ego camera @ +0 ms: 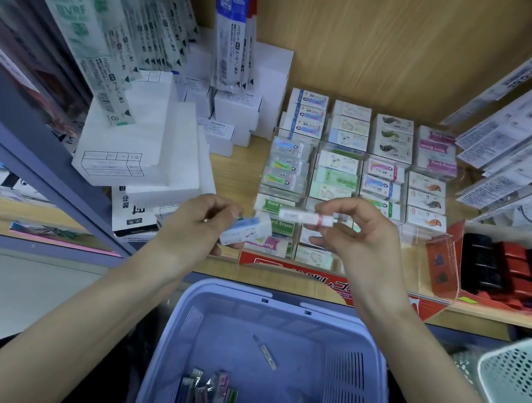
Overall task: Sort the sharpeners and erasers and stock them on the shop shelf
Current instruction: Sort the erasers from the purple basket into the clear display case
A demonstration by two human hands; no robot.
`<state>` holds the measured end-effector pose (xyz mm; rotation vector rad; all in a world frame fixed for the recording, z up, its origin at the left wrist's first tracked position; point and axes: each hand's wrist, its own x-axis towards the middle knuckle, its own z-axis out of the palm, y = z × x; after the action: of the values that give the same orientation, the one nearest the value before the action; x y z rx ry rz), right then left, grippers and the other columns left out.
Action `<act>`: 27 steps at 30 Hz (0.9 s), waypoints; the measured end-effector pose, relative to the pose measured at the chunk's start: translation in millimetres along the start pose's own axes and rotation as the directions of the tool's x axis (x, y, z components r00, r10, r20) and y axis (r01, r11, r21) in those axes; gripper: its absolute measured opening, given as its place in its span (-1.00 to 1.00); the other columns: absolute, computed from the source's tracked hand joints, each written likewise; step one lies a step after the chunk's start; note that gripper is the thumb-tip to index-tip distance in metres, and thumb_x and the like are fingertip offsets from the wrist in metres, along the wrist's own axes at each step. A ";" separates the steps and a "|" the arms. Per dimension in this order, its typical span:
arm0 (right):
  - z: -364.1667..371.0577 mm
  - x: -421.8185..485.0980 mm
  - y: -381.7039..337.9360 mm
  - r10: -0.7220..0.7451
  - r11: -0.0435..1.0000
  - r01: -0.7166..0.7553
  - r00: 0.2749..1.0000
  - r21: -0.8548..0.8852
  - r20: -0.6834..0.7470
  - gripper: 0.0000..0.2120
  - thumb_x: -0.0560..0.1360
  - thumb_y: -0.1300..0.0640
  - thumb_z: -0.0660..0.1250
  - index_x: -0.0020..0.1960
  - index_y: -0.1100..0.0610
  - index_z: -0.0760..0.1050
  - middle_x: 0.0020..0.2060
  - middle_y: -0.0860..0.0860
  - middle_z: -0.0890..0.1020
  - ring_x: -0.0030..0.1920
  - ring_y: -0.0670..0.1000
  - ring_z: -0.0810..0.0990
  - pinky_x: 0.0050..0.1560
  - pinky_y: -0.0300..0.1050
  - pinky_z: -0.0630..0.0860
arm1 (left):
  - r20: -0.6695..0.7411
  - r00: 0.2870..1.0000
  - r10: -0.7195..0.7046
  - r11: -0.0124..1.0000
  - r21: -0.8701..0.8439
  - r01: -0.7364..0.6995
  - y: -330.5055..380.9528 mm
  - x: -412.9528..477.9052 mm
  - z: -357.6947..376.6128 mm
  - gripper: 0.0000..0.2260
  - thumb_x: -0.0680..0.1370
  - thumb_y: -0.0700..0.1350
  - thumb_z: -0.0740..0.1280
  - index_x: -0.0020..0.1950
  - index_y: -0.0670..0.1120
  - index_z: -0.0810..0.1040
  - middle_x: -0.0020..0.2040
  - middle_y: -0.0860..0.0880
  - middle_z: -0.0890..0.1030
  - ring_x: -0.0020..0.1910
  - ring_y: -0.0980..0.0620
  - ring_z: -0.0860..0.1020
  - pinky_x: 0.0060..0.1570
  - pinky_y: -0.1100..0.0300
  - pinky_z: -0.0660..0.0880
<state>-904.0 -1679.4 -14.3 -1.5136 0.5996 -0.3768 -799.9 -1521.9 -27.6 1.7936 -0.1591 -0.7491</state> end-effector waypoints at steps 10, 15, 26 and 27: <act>1.5 0.5 6.1 -0.041 0.993 0.040 0.999 -0.115 -0.004 -0.80 0.46 0.42 0.33 -0.14 0.13 0.47 -0.17 0.01 0.56 -0.43 -0.24 0.45 -0.35 -0.44 0.37 | 0.039 0.999 0.031 0.999 0.021 -0.032 3.7 -1.4 14.2 -0.85 0.61 -0.14 0.22 -0.08 0.00 0.56 -0.14 0.01 0.56 -0.39 0.16 0.43 -0.39 0.39 0.44; -1.4 4.4 10.5 0.016 0.991 -0.023 0.998 -0.130 -0.060 -0.89 0.47 0.32 0.37 -0.07 0.16 0.52 -0.33 -0.23 0.56 -0.45 -0.24 0.49 -0.36 -0.47 0.38 | -0.013 0.999 0.042 0.998 0.041 -0.042 5.0 0.6 6.4 -0.86 0.62 -0.16 0.19 -0.03 -0.04 0.54 -0.12 0.01 0.59 -0.45 0.23 0.54 -0.42 0.40 0.42; -5.1 11.8 21.3 0.182 0.983 -0.185 0.964 0.004 -0.194 -0.82 0.45 0.36 0.37 -0.05 0.12 0.55 -0.07 -0.10 0.58 -0.10 -0.05 0.62 -0.19 -0.41 0.52 | -0.074 0.996 0.058 0.996 0.067 -0.053 6.6 -2.0 7.3 -0.82 0.62 -0.12 0.19 -0.11 0.00 0.55 -0.11 -0.11 0.61 -0.38 0.09 0.41 -0.31 0.25 0.37; -6.5 11.3 19.6 0.179 0.983 -0.184 0.966 -0.006 -0.188 -0.79 0.43 0.36 0.39 -0.04 0.09 0.55 -0.09 -0.14 0.58 -0.08 -0.12 0.60 -0.19 -0.45 0.49 | -0.076 0.995 0.062 0.996 0.064 -0.058 7.9 -1.5 8.7 -0.82 0.62 -0.12 0.19 -0.11 0.00 0.55 -0.12 -0.11 0.60 -0.38 0.10 0.41 -0.32 0.25 0.37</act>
<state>-901.4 -1690.5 -34.9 -1.4410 0.8871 -0.3733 -803.9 -1531.1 -21.3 1.8654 -0.1849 -0.6362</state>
